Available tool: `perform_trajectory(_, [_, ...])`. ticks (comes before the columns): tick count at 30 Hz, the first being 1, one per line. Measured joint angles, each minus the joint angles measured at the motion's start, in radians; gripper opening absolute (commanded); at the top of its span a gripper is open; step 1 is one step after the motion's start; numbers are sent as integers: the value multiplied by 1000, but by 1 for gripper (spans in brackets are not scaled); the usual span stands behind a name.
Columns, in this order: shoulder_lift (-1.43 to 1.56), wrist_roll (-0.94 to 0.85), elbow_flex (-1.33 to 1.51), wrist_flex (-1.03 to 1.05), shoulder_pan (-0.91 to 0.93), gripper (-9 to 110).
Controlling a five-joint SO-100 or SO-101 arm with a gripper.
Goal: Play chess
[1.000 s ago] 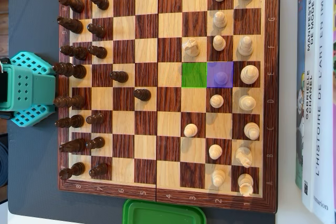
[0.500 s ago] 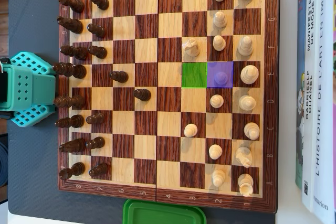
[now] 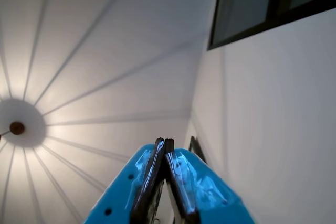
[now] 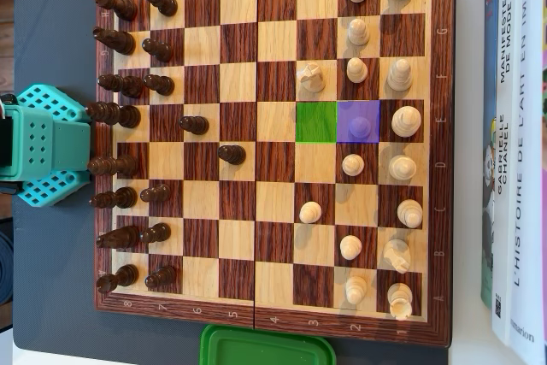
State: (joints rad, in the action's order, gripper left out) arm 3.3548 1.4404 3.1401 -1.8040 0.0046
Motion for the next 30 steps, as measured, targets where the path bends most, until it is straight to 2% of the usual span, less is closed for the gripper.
perform_trajectory(22, [0, 0, -3, 5, 0, 0])
perform_trajectory(25, [0, 0, -43, 84, 0, 0])
perform_trajectory(30, [0, 0, -135, 360, 0, 0])
